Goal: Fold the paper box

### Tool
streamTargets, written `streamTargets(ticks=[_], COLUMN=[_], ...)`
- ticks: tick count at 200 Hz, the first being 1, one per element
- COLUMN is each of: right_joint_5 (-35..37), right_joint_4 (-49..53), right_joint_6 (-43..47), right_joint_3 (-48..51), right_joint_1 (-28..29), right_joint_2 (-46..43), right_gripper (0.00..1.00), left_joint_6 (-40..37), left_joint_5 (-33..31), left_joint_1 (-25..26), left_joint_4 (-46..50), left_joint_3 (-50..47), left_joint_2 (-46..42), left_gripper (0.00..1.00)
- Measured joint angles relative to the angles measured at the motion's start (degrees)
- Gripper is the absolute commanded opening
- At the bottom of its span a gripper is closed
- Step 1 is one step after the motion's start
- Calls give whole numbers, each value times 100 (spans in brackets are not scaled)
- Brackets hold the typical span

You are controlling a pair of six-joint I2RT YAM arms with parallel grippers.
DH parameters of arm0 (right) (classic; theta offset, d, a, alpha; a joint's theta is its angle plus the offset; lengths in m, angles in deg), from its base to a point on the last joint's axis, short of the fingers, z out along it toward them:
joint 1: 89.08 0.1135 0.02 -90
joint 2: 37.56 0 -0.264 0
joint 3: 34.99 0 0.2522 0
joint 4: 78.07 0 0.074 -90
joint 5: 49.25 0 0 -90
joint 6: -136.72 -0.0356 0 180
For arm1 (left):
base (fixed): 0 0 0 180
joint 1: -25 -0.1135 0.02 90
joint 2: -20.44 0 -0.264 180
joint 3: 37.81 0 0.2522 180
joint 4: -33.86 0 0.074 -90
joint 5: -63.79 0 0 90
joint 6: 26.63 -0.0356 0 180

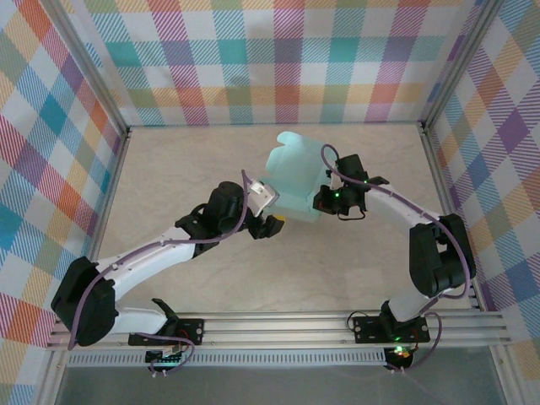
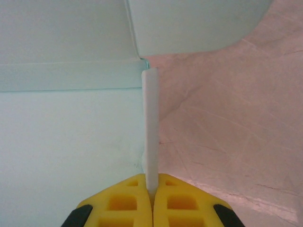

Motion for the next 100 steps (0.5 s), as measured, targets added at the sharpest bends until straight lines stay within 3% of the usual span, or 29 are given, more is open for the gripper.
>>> streamTargets(ticks=[56, 100], right_joint_5=[-136, -299], right_joint_4=[9, 66], right_joint_6=[2, 28], right_joint_3=[0, 0], right_joint_1=[-61, -59], right_joint_2=[-90, -90], right_gripper=[0, 0], left_joint_6=[-197, -354], left_joint_5=[57, 332], left_joint_1=[0, -2], left_joint_4=[66, 234], left_joint_3=[184, 472], left_joint_2=[428, 564], left_gripper=[65, 46])
